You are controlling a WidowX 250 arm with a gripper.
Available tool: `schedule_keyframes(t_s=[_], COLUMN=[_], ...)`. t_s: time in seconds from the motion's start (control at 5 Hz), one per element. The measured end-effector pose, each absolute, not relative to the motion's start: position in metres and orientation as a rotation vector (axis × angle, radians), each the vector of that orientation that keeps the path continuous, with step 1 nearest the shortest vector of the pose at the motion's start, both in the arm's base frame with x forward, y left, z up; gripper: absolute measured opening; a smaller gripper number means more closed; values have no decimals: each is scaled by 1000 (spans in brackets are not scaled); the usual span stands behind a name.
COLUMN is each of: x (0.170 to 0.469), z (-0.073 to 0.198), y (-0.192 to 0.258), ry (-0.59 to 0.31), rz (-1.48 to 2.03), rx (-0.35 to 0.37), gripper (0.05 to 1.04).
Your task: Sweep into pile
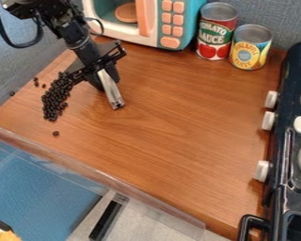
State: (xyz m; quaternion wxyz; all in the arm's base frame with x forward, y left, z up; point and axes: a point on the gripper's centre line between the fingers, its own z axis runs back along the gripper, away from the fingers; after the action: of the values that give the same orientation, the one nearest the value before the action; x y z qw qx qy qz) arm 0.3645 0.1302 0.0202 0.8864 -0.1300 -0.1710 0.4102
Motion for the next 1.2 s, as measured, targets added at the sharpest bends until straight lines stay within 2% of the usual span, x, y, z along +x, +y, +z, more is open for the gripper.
schedule_keyframes(t_s=[0.2, 0.6, 0.8, 1.0, 1.2], x=[364, 356, 354, 358, 369], z=[26, 28, 28, 46, 55], y=[149, 168, 172, 162, 149], ry=[-378, -355, -355, -397, -437], rz=[895, 943, 956, 933, 881], rx=[-255, -216, -231, -284, -303], gripper=[380, 380, 380, 380, 380])
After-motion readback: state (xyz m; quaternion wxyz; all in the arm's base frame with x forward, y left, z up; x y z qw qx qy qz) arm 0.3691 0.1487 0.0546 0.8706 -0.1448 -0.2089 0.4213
